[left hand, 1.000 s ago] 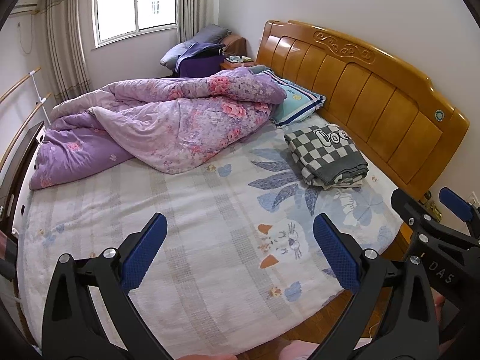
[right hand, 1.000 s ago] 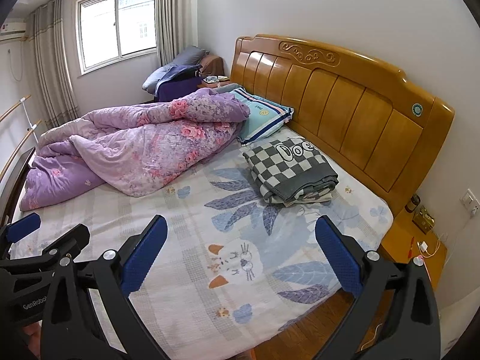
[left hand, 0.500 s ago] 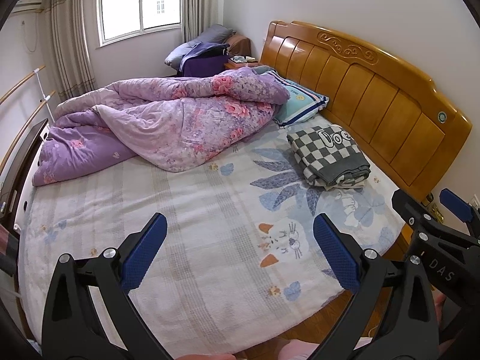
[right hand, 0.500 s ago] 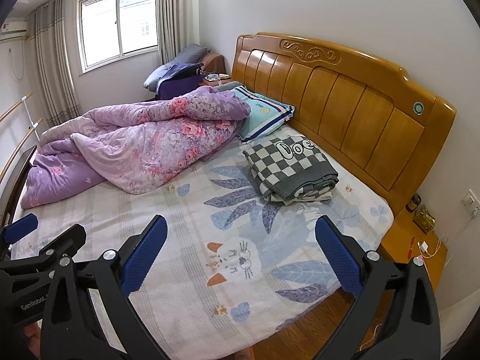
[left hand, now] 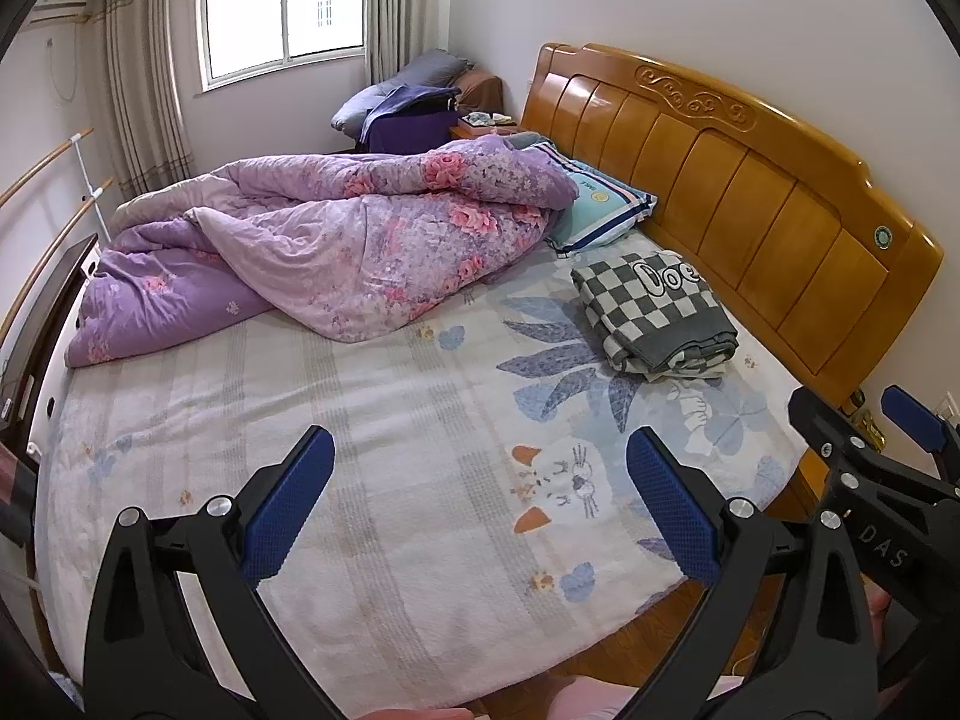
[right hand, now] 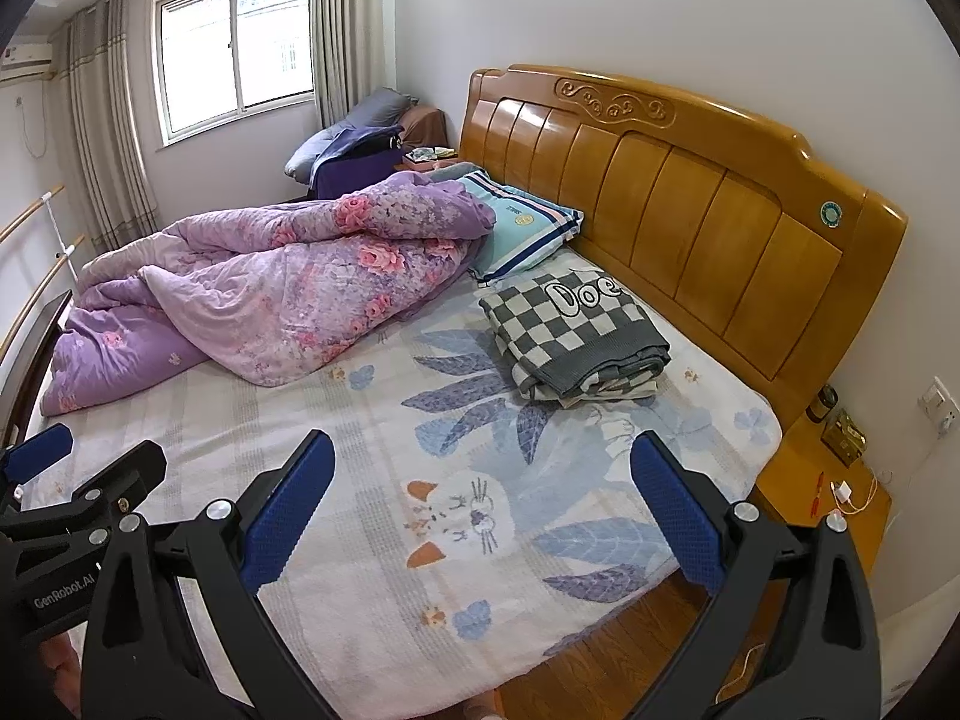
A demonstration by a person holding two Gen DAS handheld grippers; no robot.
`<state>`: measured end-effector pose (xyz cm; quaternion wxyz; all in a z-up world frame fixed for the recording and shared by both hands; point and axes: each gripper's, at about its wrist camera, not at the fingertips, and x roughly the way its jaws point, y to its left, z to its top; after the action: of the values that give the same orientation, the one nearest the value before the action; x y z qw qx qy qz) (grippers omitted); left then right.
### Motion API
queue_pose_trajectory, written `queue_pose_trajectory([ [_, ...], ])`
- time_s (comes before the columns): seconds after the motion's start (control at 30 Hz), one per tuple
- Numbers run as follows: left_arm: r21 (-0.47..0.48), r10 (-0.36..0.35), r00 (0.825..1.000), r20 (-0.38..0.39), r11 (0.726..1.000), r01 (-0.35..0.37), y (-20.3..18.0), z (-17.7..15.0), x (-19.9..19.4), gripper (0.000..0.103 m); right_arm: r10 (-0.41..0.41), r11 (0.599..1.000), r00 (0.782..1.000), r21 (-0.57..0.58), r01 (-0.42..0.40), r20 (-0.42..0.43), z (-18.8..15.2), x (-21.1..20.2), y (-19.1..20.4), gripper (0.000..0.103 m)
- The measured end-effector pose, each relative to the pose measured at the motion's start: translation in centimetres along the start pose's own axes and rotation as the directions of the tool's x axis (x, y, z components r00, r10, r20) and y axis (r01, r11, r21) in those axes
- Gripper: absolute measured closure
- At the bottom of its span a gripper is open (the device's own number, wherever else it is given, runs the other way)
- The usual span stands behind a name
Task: Fold large clothes
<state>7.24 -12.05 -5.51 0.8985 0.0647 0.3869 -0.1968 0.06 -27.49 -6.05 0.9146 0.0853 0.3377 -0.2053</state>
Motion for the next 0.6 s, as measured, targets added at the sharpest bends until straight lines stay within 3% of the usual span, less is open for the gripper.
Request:
queue_pose_trajectory([
  [0.6,-0.033,0.01,1.0,-0.013,0.999,-0.011,-0.69,-0.1,0.06,0.005,-0.004,1.0,1.0,-0.006,0.003,-0.012,-0.4,-0.27,-0.77,0.008],
])
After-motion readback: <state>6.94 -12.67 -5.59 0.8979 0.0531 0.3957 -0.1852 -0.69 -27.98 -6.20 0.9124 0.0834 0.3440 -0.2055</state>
